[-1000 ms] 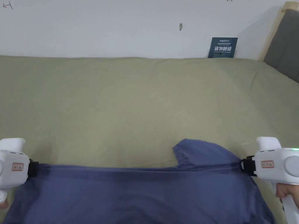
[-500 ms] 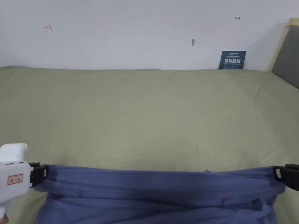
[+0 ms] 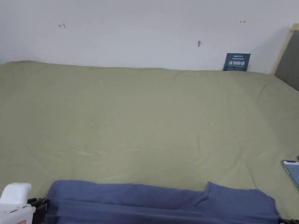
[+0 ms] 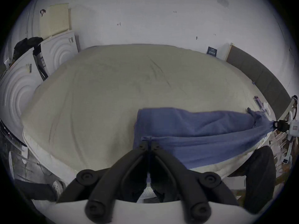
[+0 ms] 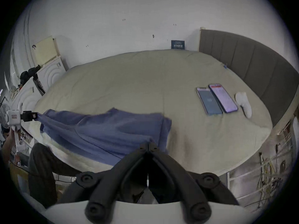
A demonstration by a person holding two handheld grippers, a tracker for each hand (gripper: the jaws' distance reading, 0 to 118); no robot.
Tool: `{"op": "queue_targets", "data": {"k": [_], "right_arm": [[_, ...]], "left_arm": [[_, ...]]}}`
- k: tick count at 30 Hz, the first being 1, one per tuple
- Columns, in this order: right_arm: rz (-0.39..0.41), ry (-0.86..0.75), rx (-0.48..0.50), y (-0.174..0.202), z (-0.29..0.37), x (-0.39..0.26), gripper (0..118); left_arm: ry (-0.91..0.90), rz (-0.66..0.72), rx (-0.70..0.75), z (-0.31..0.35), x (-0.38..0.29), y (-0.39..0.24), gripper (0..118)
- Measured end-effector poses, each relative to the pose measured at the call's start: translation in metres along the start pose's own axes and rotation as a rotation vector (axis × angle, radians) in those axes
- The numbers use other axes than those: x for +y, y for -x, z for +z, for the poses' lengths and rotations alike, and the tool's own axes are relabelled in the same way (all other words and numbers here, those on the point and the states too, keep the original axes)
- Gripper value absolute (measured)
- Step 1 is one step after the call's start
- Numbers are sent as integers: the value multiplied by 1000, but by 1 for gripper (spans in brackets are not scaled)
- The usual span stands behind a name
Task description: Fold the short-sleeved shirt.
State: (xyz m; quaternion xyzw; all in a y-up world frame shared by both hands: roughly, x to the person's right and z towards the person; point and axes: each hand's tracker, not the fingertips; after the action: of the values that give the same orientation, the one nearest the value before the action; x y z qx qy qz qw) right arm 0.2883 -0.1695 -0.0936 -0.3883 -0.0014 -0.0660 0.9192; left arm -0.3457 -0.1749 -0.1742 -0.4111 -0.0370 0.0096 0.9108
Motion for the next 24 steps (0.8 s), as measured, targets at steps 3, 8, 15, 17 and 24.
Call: {"op": "queue_targets", "data": {"k": [3,8,15,17,24], "right_arm": [[-23,-13,-8,2,-3,-1,61],[-39,-68,-21,4,-5,7,108],[10,-216,-86,60,42,29,0],[28,-282,-115,73,56,27,0],[18,-409,-148,78,84,33,0]], "left_arm": [[17,8,-18,-8,-1,9,101],[-16,49,9,8,13,14,111],[-90,81,28,36,35,2,0],[-46,88,-10,32,45,8,0],[121,276,-241,-3,67,56,0]]}}
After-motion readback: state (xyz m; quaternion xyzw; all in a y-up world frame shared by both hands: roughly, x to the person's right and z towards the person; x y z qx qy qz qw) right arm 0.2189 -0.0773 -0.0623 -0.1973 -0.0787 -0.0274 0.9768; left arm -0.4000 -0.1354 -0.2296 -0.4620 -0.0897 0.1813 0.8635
